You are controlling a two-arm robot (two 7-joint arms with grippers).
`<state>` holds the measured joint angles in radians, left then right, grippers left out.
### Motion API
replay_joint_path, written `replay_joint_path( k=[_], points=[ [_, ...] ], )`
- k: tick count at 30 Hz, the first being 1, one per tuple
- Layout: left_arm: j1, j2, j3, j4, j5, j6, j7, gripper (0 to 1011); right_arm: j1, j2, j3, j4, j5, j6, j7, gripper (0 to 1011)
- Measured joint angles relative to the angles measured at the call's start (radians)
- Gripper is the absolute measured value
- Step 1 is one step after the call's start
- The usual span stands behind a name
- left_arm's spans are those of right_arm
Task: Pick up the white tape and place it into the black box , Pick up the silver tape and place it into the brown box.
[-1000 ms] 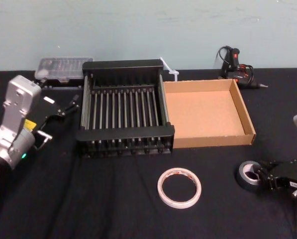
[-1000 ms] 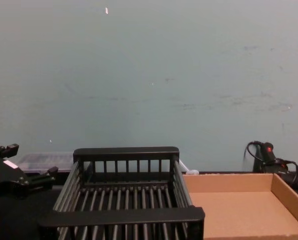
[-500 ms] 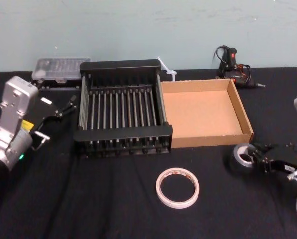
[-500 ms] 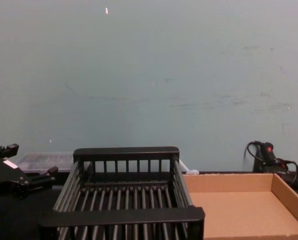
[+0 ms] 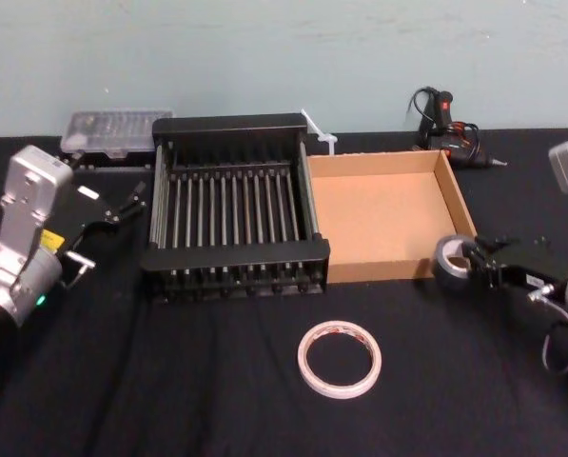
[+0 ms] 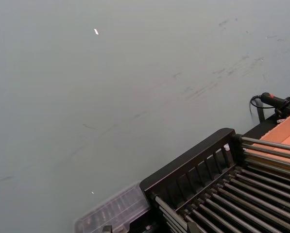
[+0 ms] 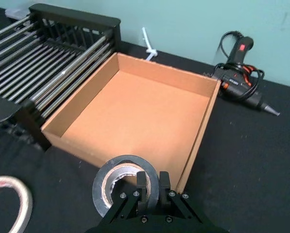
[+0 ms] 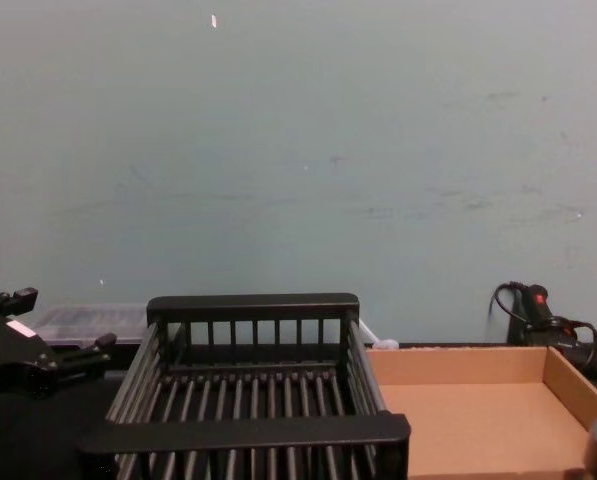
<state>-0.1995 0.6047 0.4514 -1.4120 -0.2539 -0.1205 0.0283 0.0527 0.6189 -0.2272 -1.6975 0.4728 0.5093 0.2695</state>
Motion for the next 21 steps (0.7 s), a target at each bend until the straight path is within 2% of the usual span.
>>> replay_joint_path(
  k=[16,21],
  points=[
    [0.000,0.000,0.000,0.000,0.000,0.000,0.000,1001,0.150,-0.091,-0.036,0.142,-0.052,0.014,-0.011,161],
    [0.000,0.000,0.000,0.000,0.000,0.000,0.000,1001,0.181,-0.110,-0.047,0.176,-0.065,0.015,-0.004,161]
  ],
)
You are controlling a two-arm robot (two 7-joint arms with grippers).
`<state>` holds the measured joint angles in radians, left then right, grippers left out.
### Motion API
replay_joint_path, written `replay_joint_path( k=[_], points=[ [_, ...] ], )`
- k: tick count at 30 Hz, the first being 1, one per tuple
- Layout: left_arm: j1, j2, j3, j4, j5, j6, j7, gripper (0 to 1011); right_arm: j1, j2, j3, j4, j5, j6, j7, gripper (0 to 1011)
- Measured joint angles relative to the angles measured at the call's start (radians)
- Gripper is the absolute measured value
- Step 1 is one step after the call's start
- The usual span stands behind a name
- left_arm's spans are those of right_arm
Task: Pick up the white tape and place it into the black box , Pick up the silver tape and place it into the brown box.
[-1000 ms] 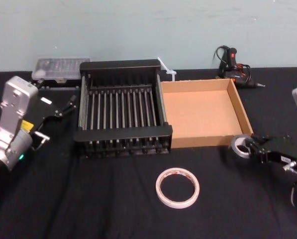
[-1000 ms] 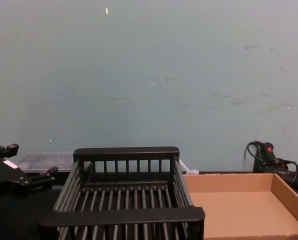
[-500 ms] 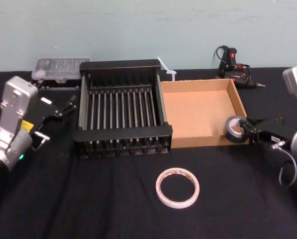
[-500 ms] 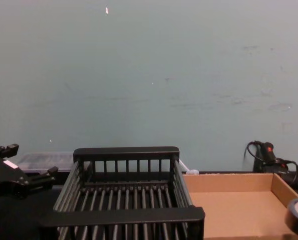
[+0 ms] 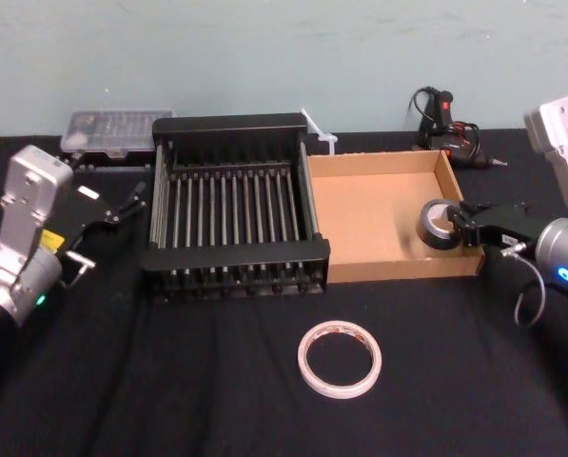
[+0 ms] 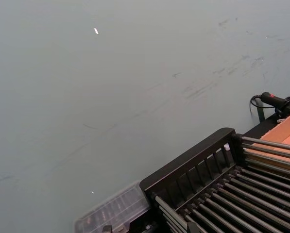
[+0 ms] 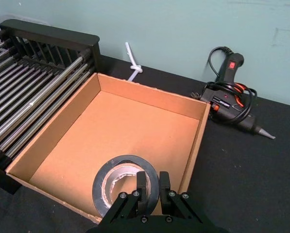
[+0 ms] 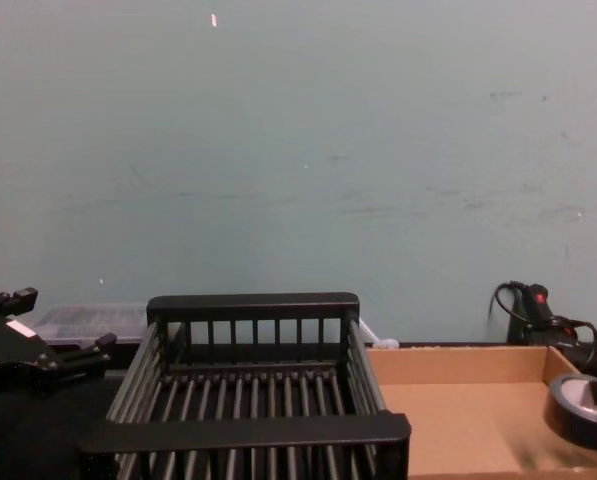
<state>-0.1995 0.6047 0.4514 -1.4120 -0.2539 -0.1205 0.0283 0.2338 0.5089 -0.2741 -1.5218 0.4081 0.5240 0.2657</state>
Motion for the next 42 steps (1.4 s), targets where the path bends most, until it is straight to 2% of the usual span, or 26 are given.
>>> replay_joint_path(
  k=[16,34,37,38,39,40,42],
  points=[
    [0.000,0.000,0.000,0.000,0.000,0.000,0.000,1001,0.069,-0.060,-0.024,0.086,-0.039,-0.016,0.019,161],
    [0.000,0.000,0.000,0.000,0.000,0.000,0.000,1001,0.066,-0.055,-0.024,0.081,-0.038,-0.016,0.020,161],
    [0.000,0.000,0.000,0.000,0.000,0.000,0.000,1001,0.066,-0.055,-0.024,0.081,-0.038,-0.016,0.020,192],
    [0.000,0.000,0.000,0.000,0.000,0.000,0.000,1001,0.066,-0.055,-0.024,0.081,-0.037,-0.016,0.020,244],
    [0.000,0.000,0.000,0.000,0.000,0.000,0.000,1001,0.066,-0.055,-0.024,0.081,-0.037,-0.016,0.020,254],
    [0.000,0.000,0.000,0.000,0.000,0.000,0.000,1001,0.066,-0.055,-0.024,0.080,-0.037,-0.016,0.020,324],
    [0.000,0.000,0.000,0.000,0.000,0.000,0.000,1002,0.066,-0.055,-0.024,0.080,-0.037,-0.016,0.020,361]
  ],
)
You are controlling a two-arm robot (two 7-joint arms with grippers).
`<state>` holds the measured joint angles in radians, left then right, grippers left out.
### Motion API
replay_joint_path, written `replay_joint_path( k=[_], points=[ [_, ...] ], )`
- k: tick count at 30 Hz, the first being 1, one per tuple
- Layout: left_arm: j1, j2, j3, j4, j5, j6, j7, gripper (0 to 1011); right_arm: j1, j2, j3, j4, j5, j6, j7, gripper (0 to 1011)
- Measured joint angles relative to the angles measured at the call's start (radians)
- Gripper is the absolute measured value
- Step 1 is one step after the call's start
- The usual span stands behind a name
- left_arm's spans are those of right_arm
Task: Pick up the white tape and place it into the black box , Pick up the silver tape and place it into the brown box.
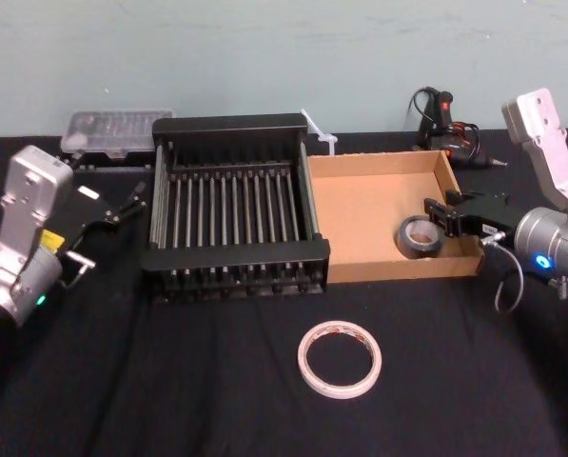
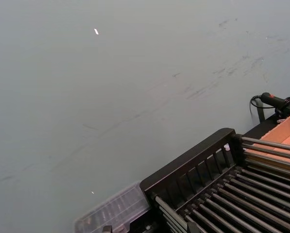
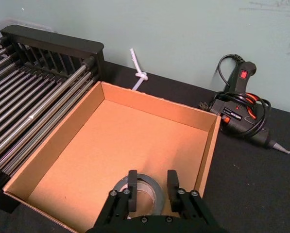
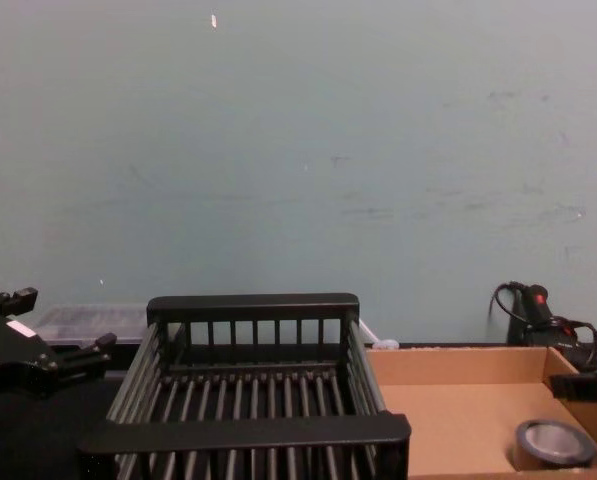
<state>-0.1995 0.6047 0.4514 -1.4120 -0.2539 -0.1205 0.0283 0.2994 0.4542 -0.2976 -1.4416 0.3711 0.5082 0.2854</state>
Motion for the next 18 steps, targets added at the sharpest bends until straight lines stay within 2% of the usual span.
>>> replay_joint_path(
  k=[1,2,4,5,8,9,12,14,15,18],
  points=[
    [0.000,0.000,0.000,0.000,0.000,0.000,0.000,1001,0.000,0.000,0.000,0.000,0.000,0.000,0.000,381],
    [0.000,0.000,0.000,0.000,0.000,0.000,0.000,1001,0.000,0.000,0.000,0.000,0.000,0.000,0.000,446],
    [0.000,0.000,0.000,0.000,0.000,0.000,0.000,1001,0.000,0.000,0.000,0.000,0.000,0.000,0.000,482],
    [0.000,0.000,0.000,0.000,0.000,0.000,0.000,1001,0.000,0.000,0.000,0.000,0.001,0.000,0.000,539],
    [0.000,0.000,0.000,0.000,0.000,0.000,0.000,1001,-0.001,0.001,0.000,-0.001,0.001,0.000,0.000,599],
    [0.000,0.000,0.000,0.000,0.000,0.000,0.000,1001,-0.001,0.001,0.000,-0.001,0.001,0.000,0.000,668],
    [0.000,0.000,0.000,0.000,0.000,0.000,0.000,1001,-0.001,0.001,0.000,-0.001,0.001,0.000,0.000,762],
    [0.000,0.000,0.000,0.000,0.000,0.000,0.000,1001,-0.001,0.001,0.000,-0.001,0.001,0.000,0.000,794],
    [0.000,0.000,0.000,0.000,0.000,0.000,0.000,1001,-0.001,0.001,0.000,-0.001,0.001,0.000,0.000,853],
    [0.000,0.000,0.000,0.000,0.000,0.000,0.000,1001,-0.001,0.001,0.000,-0.001,0.001,0.000,0.000,905]
  ],
)
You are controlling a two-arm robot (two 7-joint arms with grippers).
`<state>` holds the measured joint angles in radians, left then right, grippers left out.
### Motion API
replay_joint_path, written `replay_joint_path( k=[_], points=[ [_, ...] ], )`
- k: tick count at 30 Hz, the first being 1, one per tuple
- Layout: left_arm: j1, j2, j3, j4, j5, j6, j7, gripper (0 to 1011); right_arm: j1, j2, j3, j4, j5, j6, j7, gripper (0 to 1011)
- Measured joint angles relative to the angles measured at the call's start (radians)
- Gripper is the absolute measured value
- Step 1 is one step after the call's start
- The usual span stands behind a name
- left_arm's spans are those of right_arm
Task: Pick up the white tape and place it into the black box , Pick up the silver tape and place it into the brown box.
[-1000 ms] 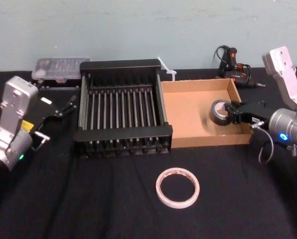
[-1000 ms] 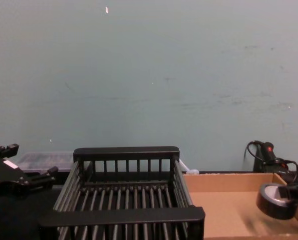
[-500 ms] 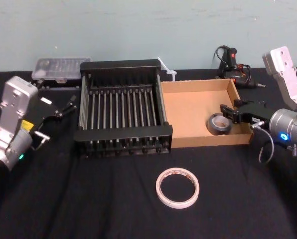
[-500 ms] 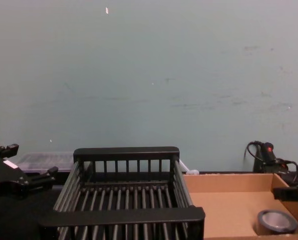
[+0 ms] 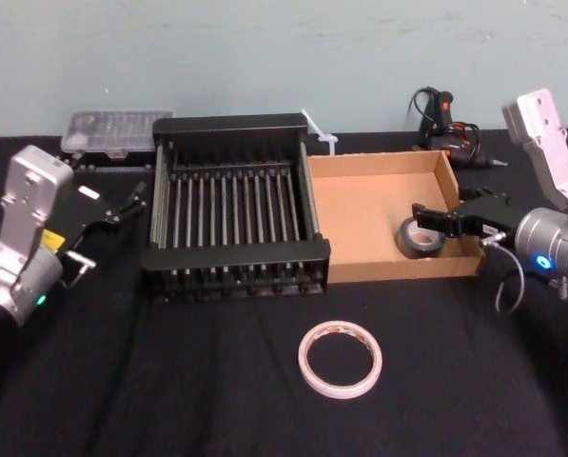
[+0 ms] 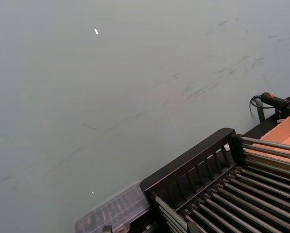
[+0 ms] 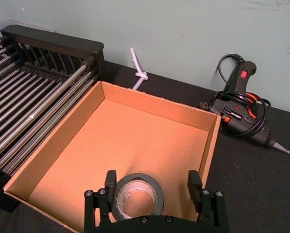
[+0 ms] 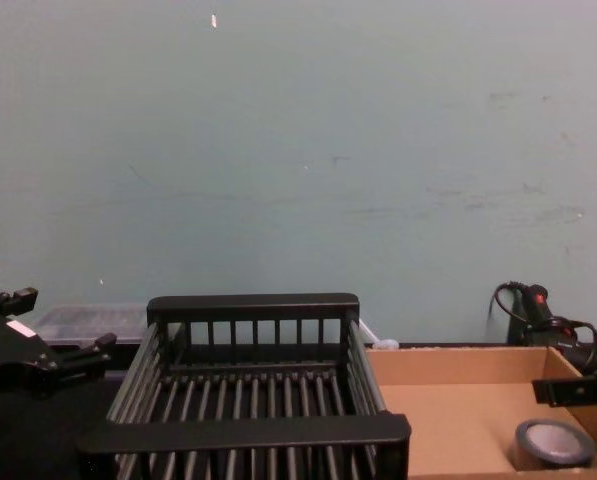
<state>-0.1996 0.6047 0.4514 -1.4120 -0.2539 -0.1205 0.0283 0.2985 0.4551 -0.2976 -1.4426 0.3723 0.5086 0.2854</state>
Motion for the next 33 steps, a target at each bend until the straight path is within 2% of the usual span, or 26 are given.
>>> replay_joint_path(
  k=[3,22,28,33],
  points=[
    [0.000,0.000,0.000,0.000,0.000,0.000,0.000,1001,0.000,0.000,0.000,0.000,0.000,0.000,0.000,998],
    [0.000,0.000,0.000,0.000,0.000,0.000,0.000,1001,-0.005,0.001,0.005,-0.007,0.000,0.000,0.006,1002],
    [0.000,0.000,0.000,0.000,0.000,0.000,0.000,1001,-0.027,0.019,0.014,-0.050,0.006,0.012,0.027,1002],
    [0.000,0.000,0.000,0.000,0.000,0.000,0.000,1001,-0.059,0.053,0.011,-0.106,0.017,0.029,0.056,1002]
  ],
)
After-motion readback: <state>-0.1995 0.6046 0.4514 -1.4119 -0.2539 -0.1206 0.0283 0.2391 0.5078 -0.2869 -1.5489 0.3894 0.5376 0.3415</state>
